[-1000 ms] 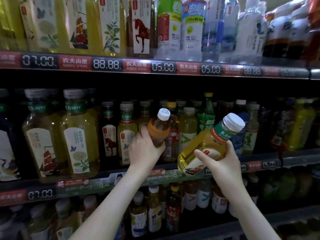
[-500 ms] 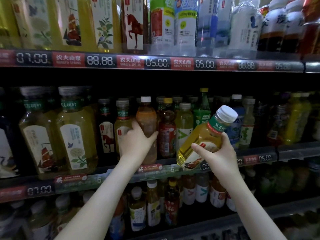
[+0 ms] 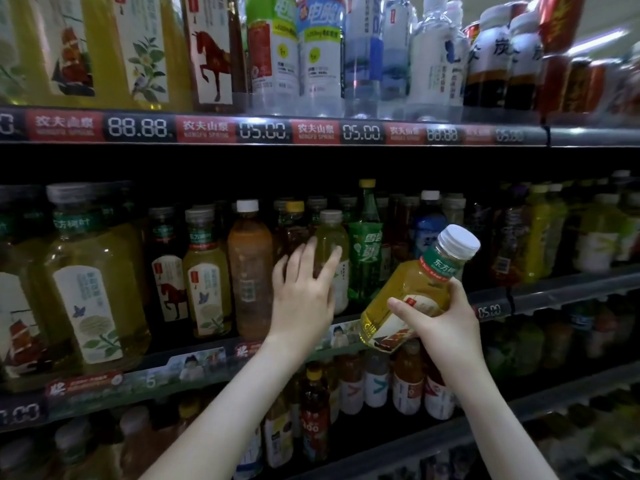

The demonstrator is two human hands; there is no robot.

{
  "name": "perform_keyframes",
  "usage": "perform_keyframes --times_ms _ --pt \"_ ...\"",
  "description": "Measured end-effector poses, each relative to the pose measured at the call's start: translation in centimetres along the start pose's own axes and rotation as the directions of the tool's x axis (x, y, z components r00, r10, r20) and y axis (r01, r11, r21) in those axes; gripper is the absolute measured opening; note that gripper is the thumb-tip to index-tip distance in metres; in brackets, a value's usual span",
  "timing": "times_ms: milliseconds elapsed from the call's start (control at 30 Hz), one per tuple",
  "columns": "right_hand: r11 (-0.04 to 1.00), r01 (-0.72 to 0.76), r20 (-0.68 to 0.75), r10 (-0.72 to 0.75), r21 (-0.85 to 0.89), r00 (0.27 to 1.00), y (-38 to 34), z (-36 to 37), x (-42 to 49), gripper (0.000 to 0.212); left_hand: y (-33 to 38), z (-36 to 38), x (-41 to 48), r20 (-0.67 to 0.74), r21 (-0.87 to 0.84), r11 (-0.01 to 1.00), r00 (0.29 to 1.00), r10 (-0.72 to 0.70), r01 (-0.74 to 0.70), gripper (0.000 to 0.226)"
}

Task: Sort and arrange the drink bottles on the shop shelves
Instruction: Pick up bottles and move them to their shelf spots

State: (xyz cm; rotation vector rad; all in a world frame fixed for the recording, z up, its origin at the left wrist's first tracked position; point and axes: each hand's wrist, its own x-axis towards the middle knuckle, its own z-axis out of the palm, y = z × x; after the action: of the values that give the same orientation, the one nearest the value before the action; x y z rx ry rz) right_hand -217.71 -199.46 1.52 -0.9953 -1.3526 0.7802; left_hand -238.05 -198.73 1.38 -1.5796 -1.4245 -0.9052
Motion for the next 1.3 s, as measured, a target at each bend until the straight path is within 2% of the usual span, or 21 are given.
perform_keyframes --times_ms 267,433,567,667,767,833,933,1033,1133,1233,1300 --pt "0.997 -0.053 -0.111 0.047 -0.048 0.993 2.5 -3.8 2.0 0.071 4.7 4.7 3.4 0.144 0.066 0.995 0.986 -0.086 0.077 0.079" --pt "0.999 -0.031 -0.073 0.03 -0.021 0.997 3.2 -5.3 2.8 0.064 5.7 6.0 5.6 0.196 0.154 0.978 0.966 -0.169 0.14 0.088" --pt "1.0 -0.015 -0.002 0.015 -0.006 1.0 3.3 -5.9 3.9 0.063 6.5 6.7 7.5 0.267 0.18 0.972 0.944 -0.194 0.149 0.08" --pt "1.0 -0.01 0.043 0.01 -0.005 0.999 3.5 -6.0 4.7 0.063 6.3 7.0 7.3 0.151 0.137 0.979 0.974 -0.17 0.149 0.078" --pt "1.0 -0.014 0.091 0.013 0.013 0.996 3.5 -6.0 5.5 0.066 5.0 7.4 6.5 -0.023 0.22 0.96 0.985 -0.172 0.173 0.065" --pt "1.0 -0.009 0.117 0.006 0.017 0.993 3.4 -5.6 6.0 0.067 3.8 7.2 6.2 -0.048 0.307 0.924 0.974 -0.222 0.226 0.063" --pt "1.0 0.026 0.147 -0.026 0.003 0.989 3.3 -4.7 6.5 0.069 2.7 7.2 5.7 0.007 0.379 0.897 0.969 -0.248 0.226 0.074" --pt "0.999 0.048 0.167 -0.049 0.008 0.985 2.9 -4.0 6.8 0.07 2.5 6.6 6.0 -0.064 0.261 0.934 0.969 -0.237 0.245 0.091" --pt "0.995 0.086 0.159 -0.092 0.048 0.983 2.4 -3.8 7.0 0.063 3.7 4.9 4.8 -0.148 -0.024 0.967 0.955 -0.256 0.255 0.096" --pt "0.987 0.146 0.14 -0.155 0.071 0.978 2.4 -4.0 6.8 0.056 5.4 2.9 1.6 -0.069 -0.356 0.866 0.914 -0.4 0.352 0.091" --pt "0.981 0.173 0.131 -0.184 0.088 0.974 2.7 -4.0 6.4 0.055 5.6 1.7 -0.3 0.007 -0.42 0.789 0.871 -0.492 0.449 0.082"
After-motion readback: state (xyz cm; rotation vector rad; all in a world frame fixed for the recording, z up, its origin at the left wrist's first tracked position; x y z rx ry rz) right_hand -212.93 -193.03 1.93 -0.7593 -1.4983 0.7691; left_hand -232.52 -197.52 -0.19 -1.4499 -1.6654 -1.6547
